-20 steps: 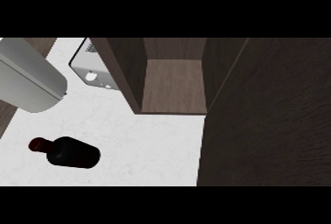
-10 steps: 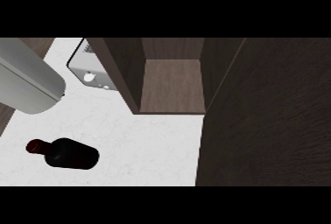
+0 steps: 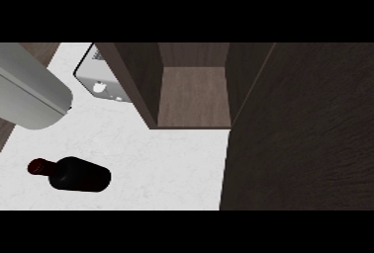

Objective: Pick up the wine, place it into the cabinet and close the cabinet

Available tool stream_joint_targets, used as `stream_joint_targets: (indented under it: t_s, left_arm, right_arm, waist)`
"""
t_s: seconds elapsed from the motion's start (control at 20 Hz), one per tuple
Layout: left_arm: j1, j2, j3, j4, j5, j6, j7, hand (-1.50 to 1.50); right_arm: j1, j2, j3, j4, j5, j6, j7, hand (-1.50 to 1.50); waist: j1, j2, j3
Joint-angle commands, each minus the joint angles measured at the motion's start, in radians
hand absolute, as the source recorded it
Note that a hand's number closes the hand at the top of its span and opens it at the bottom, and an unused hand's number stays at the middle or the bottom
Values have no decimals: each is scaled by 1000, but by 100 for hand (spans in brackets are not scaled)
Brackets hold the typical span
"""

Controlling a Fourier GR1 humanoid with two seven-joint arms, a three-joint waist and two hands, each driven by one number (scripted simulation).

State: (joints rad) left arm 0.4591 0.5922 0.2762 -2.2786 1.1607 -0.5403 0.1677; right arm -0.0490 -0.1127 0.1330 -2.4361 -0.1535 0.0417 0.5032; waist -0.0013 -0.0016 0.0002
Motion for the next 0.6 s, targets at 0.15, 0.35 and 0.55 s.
stream_joint_targets:
  t_s: [0.15, 0.35, 0.55]
  left_arm:
    - [-205, -29, 13, 186, -87, 51, 24, -150]
    - [-228, -52, 49, 282, -115, -9, 37, -150]
    - [-301, -100, 11, 396, -246, -51, 24, -150]
  right_arm:
    - [-11, 0, -6, -110, -30, -25, 99, -150]
    - [-24, -18, -95, -29, -86, 21, 26, -150]
    - [14, 36, 38, -67, 25, 0, 24, -150]
  waist:
    - [-15, 3, -1]
    - [-5, 3, 0]
    - [-6, 2, -1]
